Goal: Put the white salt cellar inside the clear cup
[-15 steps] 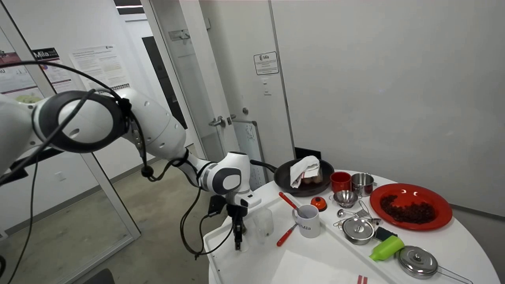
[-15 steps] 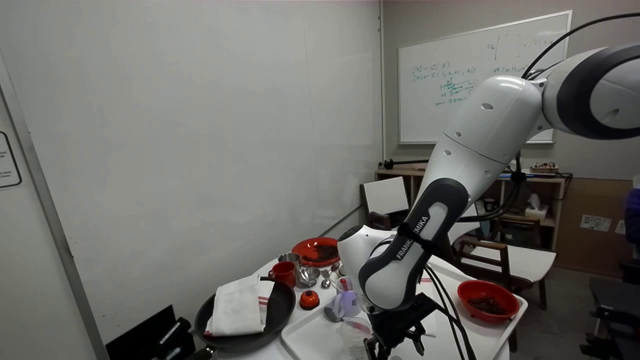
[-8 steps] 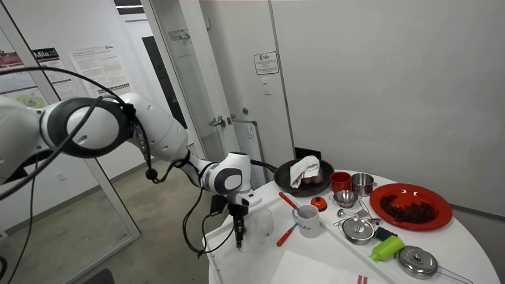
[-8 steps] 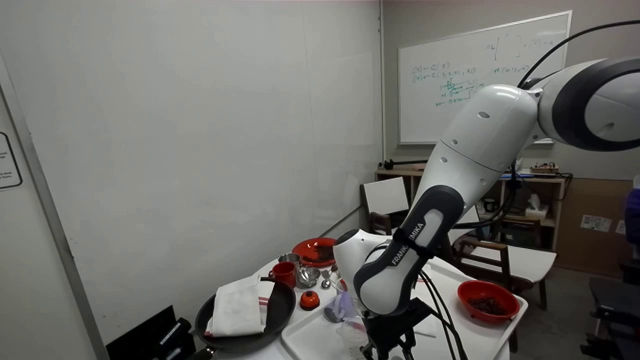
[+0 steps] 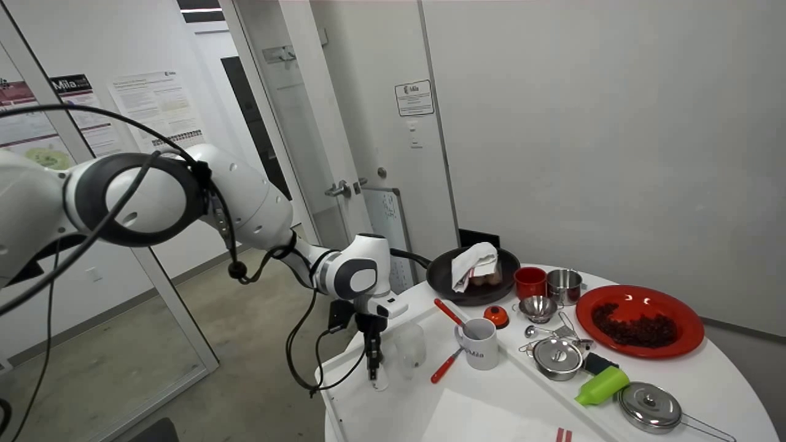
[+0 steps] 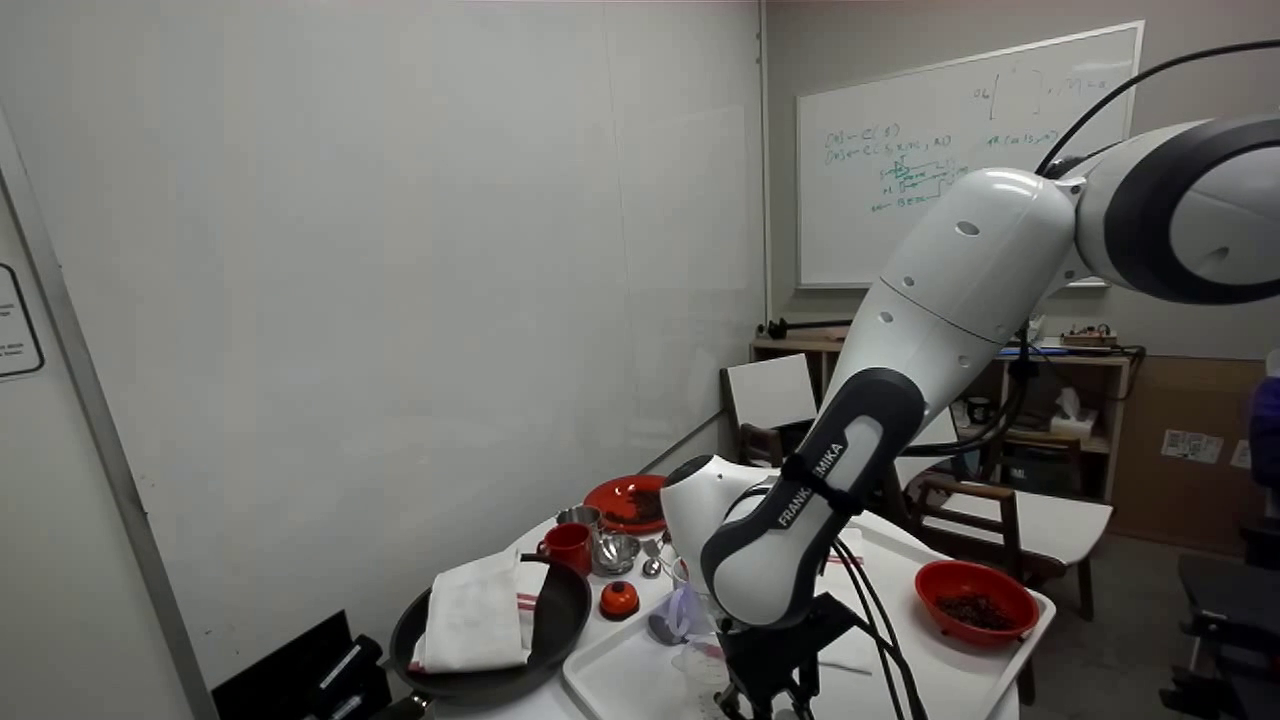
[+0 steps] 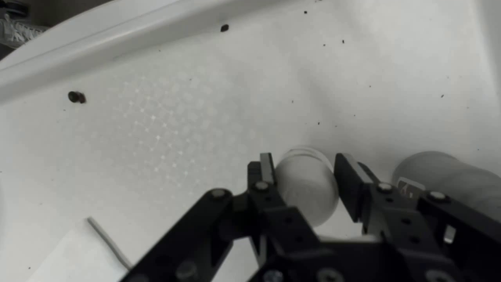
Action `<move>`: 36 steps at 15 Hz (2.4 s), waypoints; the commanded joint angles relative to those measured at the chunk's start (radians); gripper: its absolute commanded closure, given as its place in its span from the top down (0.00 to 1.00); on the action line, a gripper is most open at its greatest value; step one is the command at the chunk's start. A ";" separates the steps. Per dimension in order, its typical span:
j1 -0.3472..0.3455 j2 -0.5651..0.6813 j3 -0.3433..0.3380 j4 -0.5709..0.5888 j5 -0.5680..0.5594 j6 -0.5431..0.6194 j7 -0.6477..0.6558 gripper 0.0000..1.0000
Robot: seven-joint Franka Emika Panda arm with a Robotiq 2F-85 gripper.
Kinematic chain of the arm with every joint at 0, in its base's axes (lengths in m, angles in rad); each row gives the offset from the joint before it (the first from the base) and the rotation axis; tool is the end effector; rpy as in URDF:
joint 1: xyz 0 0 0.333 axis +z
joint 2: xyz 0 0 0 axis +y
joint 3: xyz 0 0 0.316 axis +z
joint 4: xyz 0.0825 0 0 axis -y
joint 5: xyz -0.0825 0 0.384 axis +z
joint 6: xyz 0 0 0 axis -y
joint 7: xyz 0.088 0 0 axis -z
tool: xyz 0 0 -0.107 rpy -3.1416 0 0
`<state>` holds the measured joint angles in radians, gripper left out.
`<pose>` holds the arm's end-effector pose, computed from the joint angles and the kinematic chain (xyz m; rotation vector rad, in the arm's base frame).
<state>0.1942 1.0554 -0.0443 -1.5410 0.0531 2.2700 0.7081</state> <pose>0.6271 0.0976 0.0023 2.8431 -0.8530 -0.4380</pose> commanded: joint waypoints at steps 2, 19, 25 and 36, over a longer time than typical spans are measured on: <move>-0.003 -0.059 0.021 -0.021 0.016 -0.023 -0.060 0.17; -0.007 -0.080 0.021 0.265 -0.001 -0.477 -0.200 0.17; -0.020 0.051 -0.017 0.476 -0.012 -0.578 -0.187 0.17; -0.037 0.227 -0.037 0.706 -0.007 -0.551 -0.106 0.17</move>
<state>0.1628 1.2196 -0.0816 -0.9441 0.0491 1.7498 0.5745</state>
